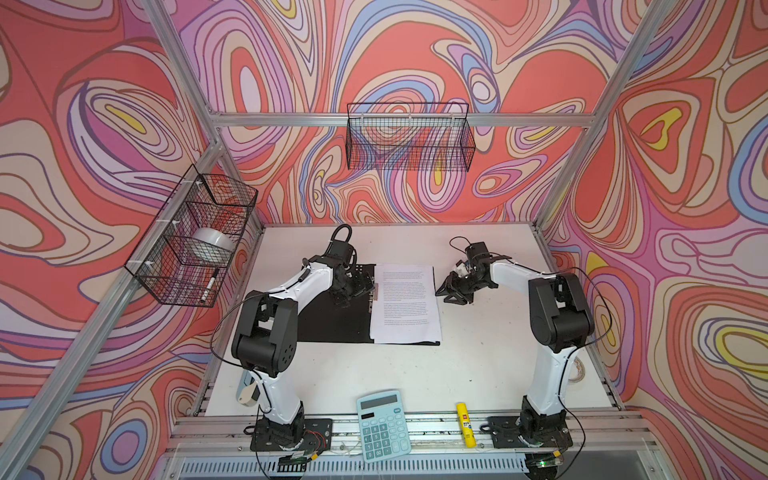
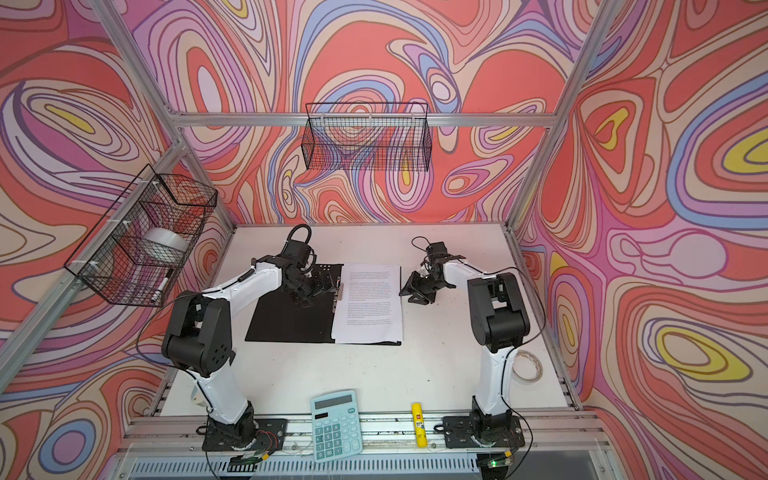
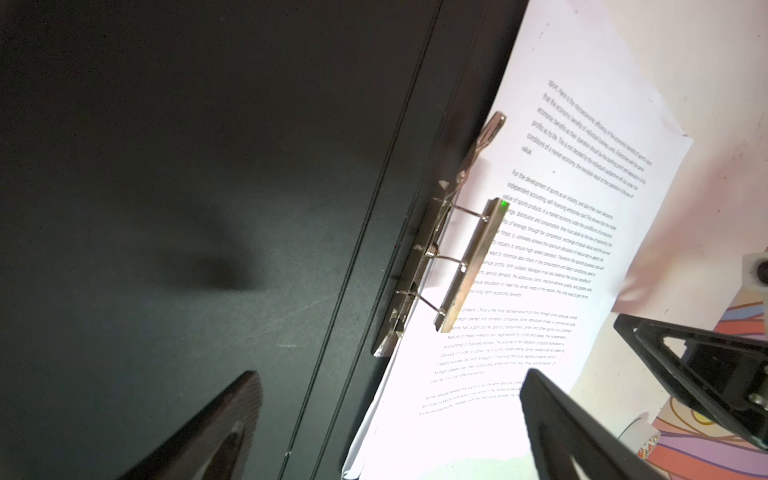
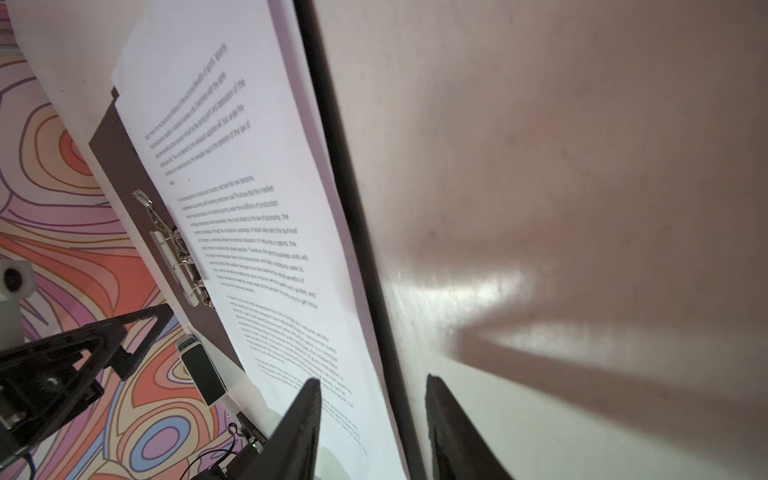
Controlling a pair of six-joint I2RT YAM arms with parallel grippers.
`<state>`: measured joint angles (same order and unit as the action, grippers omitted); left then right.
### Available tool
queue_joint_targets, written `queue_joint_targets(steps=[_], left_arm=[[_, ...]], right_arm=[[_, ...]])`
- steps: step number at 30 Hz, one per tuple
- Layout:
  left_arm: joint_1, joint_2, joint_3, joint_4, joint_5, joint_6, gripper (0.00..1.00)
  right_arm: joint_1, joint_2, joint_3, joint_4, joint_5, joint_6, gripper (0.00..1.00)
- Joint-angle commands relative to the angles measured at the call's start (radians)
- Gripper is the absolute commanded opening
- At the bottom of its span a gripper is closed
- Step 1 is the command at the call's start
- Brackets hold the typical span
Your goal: Put the files into the folder
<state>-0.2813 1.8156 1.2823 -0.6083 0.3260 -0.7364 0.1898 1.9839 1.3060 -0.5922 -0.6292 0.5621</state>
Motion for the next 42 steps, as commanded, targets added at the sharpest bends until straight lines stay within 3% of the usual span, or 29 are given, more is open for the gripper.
queue_joint_targets(steps=[1, 9, 17, 24, 29, 33, 42], left_arm=[[0.005, 0.004, -0.018, 0.0, 0.025, -0.036, 0.97], [0.005, 0.008, -0.037, 0.02, 0.051, -0.048, 0.96], [0.005, 0.004, -0.046, 0.025, 0.054, -0.061, 0.95], [0.004, 0.006, -0.051, 0.033, 0.067, -0.071, 0.94], [0.004, 0.007, -0.055, 0.036, 0.068, -0.073, 0.94], [0.004, 0.009, -0.055, 0.038, 0.072, -0.074, 0.94], [-0.007, 0.024, -0.067, 0.031, 0.07, -0.043, 0.92]], right_arm=[[0.017, -0.037, -0.041, 0.055, -0.026, 0.029, 0.43], [0.048, -0.042, -0.089, 0.089, -0.036, 0.044, 0.4], [0.062, -0.054, -0.1, 0.085, -0.033, 0.044, 0.27], [0.077, -0.046, -0.09, 0.077, -0.041, 0.048, 0.24], [0.083, -0.044, -0.086, 0.073, -0.033, 0.049, 0.25], [0.083, -0.057, -0.079, 0.048, -0.013, 0.043, 0.32], [0.083, -0.151, -0.008, -0.09, 0.15, 0.005, 0.41]])
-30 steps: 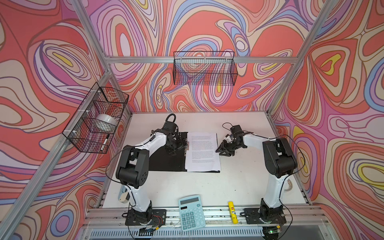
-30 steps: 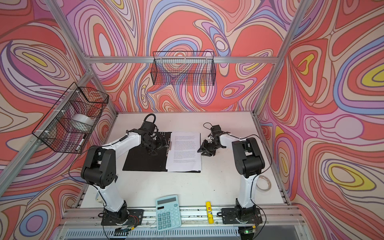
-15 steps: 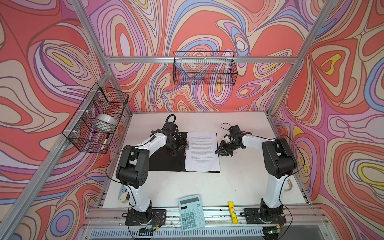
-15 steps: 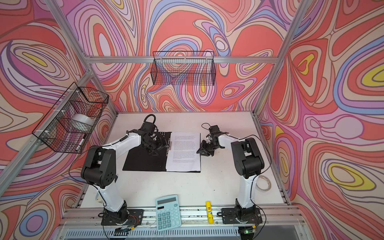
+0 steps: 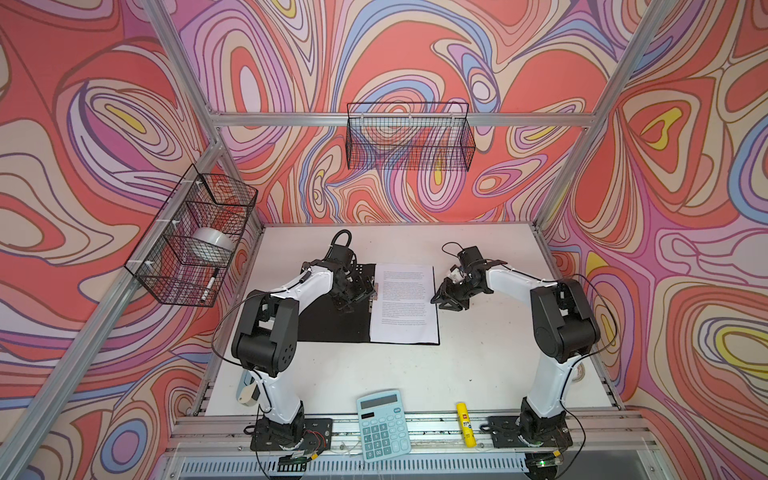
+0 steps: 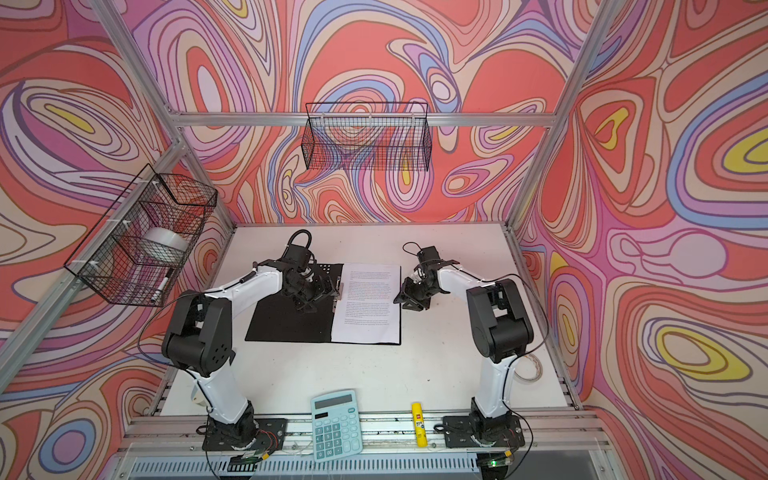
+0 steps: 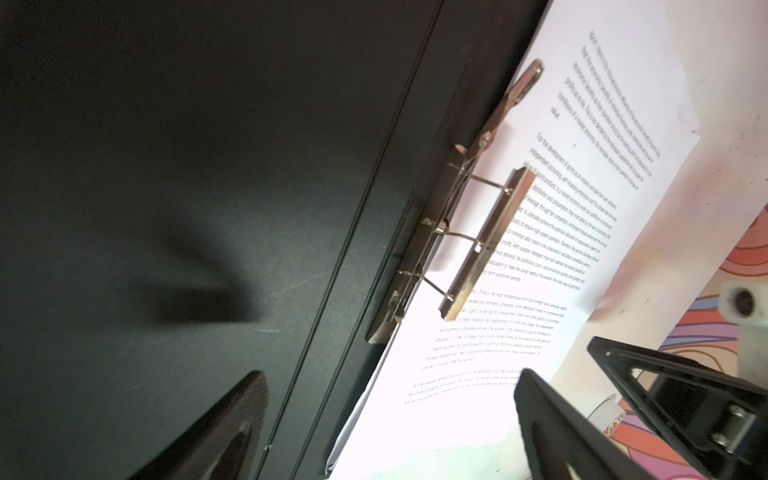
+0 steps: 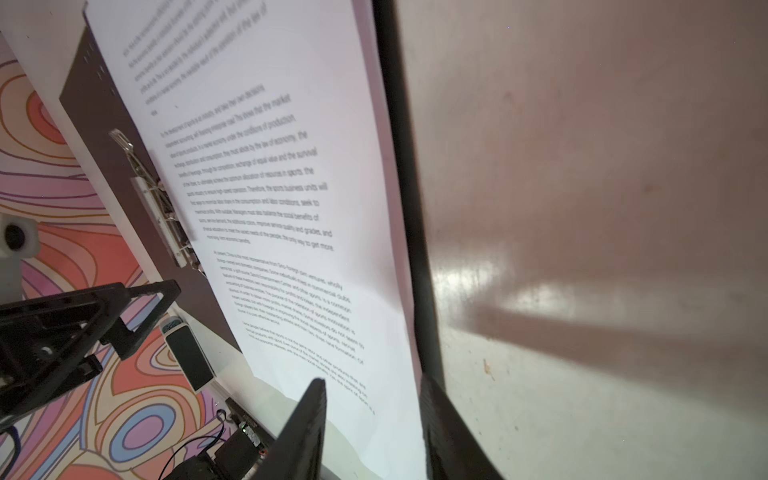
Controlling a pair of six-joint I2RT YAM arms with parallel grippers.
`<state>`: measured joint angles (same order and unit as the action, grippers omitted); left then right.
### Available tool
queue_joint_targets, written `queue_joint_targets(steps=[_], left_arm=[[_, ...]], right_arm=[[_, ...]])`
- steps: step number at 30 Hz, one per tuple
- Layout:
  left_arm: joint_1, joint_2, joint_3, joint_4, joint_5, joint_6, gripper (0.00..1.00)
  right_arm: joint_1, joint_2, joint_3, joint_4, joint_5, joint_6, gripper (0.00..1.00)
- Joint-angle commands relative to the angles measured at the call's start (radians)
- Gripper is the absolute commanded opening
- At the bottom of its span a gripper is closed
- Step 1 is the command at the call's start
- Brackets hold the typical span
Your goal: Put the files into the folder
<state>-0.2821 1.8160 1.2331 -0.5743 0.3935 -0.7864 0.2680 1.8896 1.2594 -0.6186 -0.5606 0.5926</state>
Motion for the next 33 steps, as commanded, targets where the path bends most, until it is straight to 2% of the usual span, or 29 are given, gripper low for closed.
queue_joint_targets(steps=[1, 10, 22, 33], left_arm=[[-0.009, 0.029, -0.02, 0.002, 0.006, 0.007, 0.92], [-0.029, 0.083, -0.018, 0.083, 0.064, -0.016, 0.92], [-0.041, 0.145, 0.063, 0.116, 0.105, 0.009, 0.91], [-0.114, 0.195, 0.126, 0.142, 0.176, -0.035, 0.91]], right_arm=[[0.005, -0.068, 0.043, -0.078, 0.1, -0.027, 0.41], [-0.006, -0.146, 0.0, -0.081, 0.153, -0.024, 0.43], [-0.038, -0.15, -0.03, -0.045, 0.134, -0.03, 0.42], [-0.077, -0.152, -0.049, -0.023, 0.106, -0.04, 0.43]])
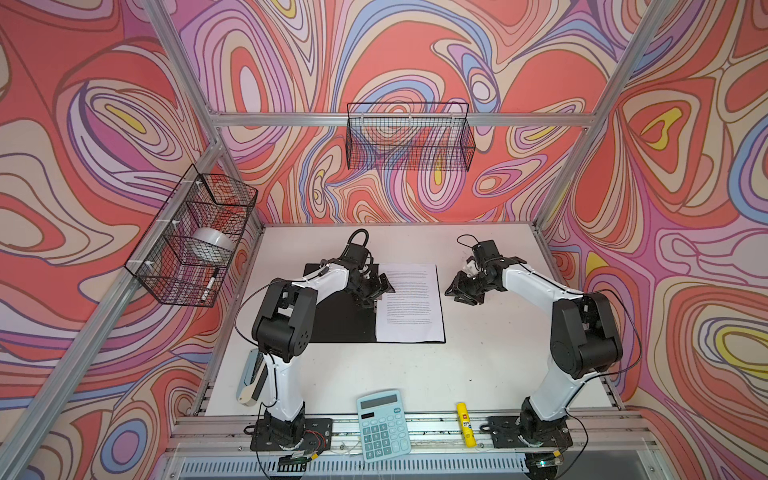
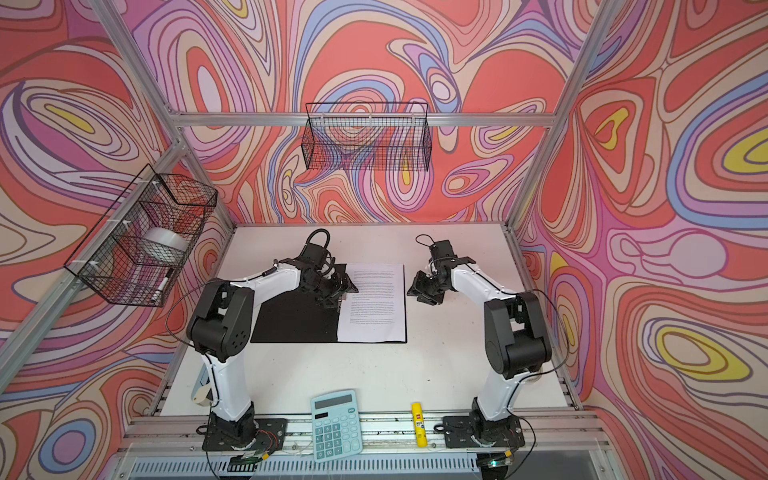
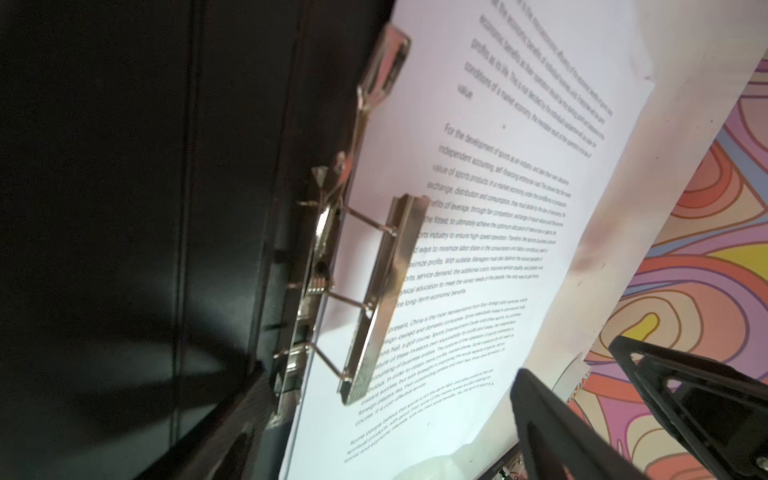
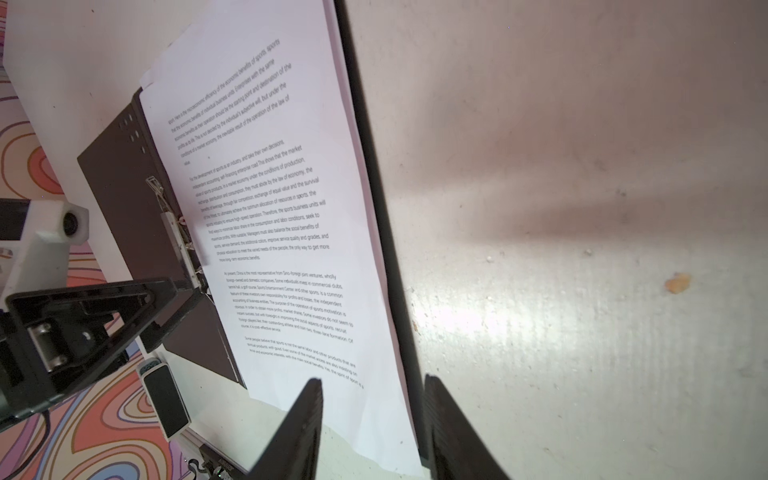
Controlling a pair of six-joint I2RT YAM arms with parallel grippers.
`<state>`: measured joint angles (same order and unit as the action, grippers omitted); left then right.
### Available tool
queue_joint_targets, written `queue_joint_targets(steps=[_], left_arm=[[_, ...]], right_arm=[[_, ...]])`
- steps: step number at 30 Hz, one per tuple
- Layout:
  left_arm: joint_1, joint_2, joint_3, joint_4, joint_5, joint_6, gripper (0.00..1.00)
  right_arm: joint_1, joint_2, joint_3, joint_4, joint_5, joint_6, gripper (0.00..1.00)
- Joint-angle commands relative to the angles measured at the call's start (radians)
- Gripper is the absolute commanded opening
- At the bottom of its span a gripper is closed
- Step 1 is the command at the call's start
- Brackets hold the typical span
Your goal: Put the files into the folder
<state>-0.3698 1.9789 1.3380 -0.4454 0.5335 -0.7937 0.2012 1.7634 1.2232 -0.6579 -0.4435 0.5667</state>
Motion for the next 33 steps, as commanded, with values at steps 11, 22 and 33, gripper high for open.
queue_joint_targets(steps=[11, 22, 33], left_arm=[[-0.067, -0.017, 0.073, -0.138, -0.108, 0.028, 0.92], [0.02, -0.168, 0.059, -0.153, -0.264, 0.185, 0.93], [0.05, -0.147, 0.026, -0.108, -0.247, 0.216, 0.92]], right_arm=[[-0.069, 0.003, 0.03, -0.018, 0.048, -0.092, 0.42], [-0.031, 0.211, 0.326, -0.063, 0.177, -0.28, 0.4], [0.073, 0.43, 0.58, 0.03, 0.286, -0.363, 0.4]])
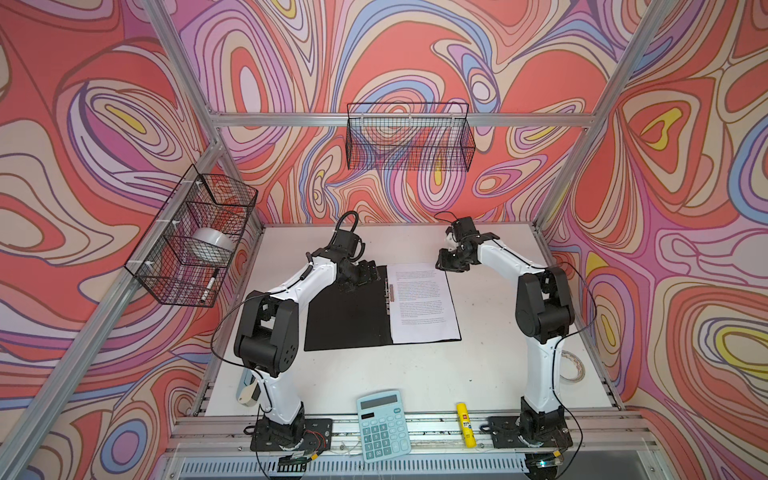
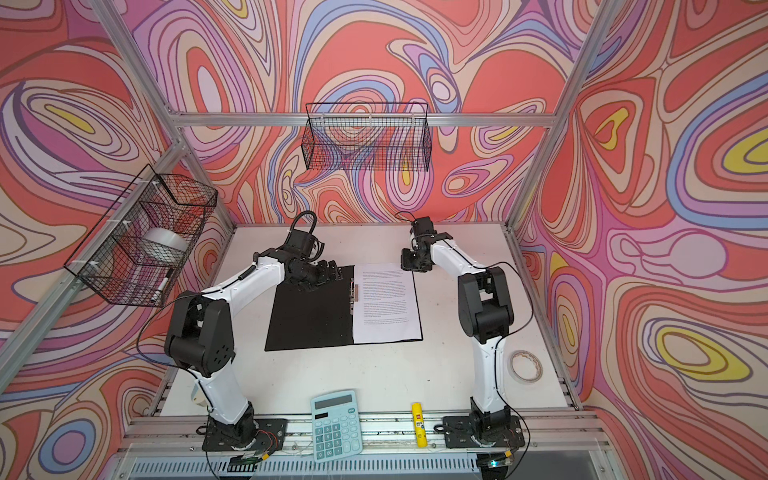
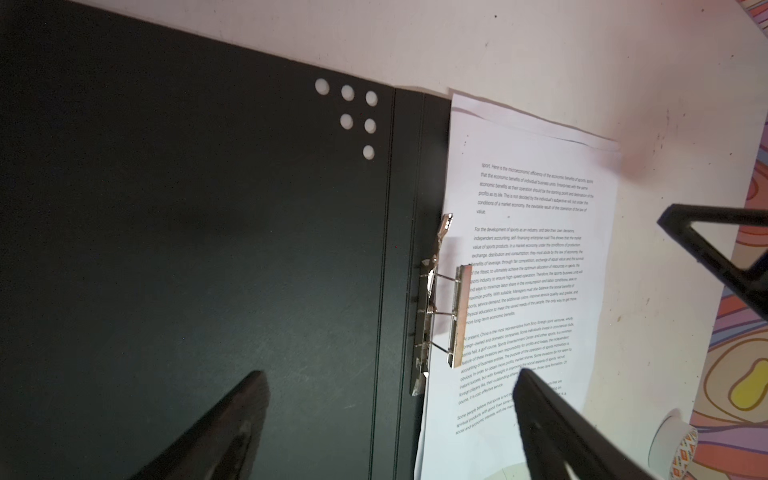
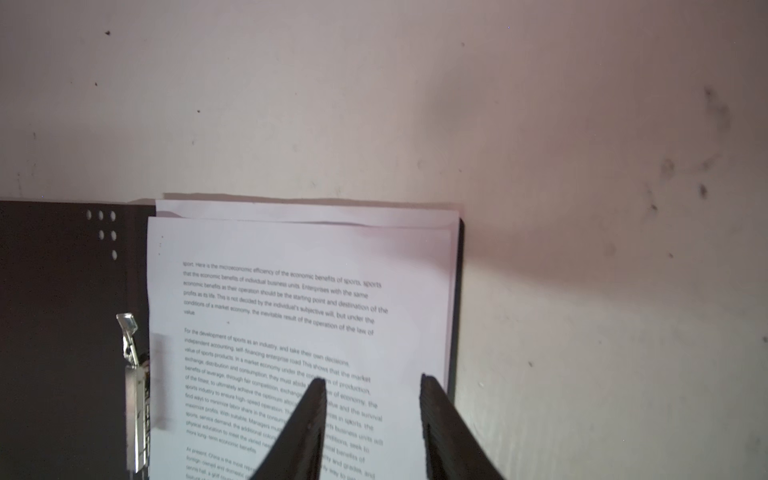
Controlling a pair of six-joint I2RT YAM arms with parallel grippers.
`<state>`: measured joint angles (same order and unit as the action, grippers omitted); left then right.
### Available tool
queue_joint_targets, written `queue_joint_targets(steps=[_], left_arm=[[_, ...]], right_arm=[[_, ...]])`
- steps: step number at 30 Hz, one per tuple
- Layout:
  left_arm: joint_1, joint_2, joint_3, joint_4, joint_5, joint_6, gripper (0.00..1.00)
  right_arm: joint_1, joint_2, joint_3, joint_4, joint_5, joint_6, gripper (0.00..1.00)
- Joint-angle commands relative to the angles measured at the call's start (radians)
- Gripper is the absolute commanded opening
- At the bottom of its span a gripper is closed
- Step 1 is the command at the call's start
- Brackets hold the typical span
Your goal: Put the files into the folder
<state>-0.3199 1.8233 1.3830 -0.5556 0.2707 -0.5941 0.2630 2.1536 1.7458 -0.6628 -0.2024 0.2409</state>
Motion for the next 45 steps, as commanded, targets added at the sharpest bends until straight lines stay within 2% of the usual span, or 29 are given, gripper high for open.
queue_joint_targets(steps=[1, 10, 19, 24, 29, 45], left_arm=[[-0.001, 0.011, -0.022, 0.008, 0.025, 0.014, 0.92], [-0.002, 0.049, -0.043, 0.023, 0.04, -0.018, 0.91], [-0.004, 0.095, -0.049, 0.027, 0.054, -0.048, 0.91], [-0.004, 0.118, -0.041, 0.028, 0.07, -0.063, 0.91], [-0.004, 0.135, -0.036, 0.028, 0.082, -0.078, 0.9], [-0.004, 0.137, -0.035, 0.028, 0.079, -0.081, 0.9]], right_arm=[[0.021, 0.064, 0.085, 0.038, 0.055, -0.045, 0.39], [0.058, 0.284, 0.359, -0.027, 0.057, -0.069, 0.39], [0.08, 0.429, 0.569, -0.157, 0.081, -0.09, 0.39], [0.086, 0.451, 0.599, -0.214, 0.067, -0.105, 0.39], [0.087, 0.5, 0.698, -0.311, 0.066, -0.122, 0.39], [0.087, 0.54, 0.764, -0.361, 0.041, -0.131, 0.39]])
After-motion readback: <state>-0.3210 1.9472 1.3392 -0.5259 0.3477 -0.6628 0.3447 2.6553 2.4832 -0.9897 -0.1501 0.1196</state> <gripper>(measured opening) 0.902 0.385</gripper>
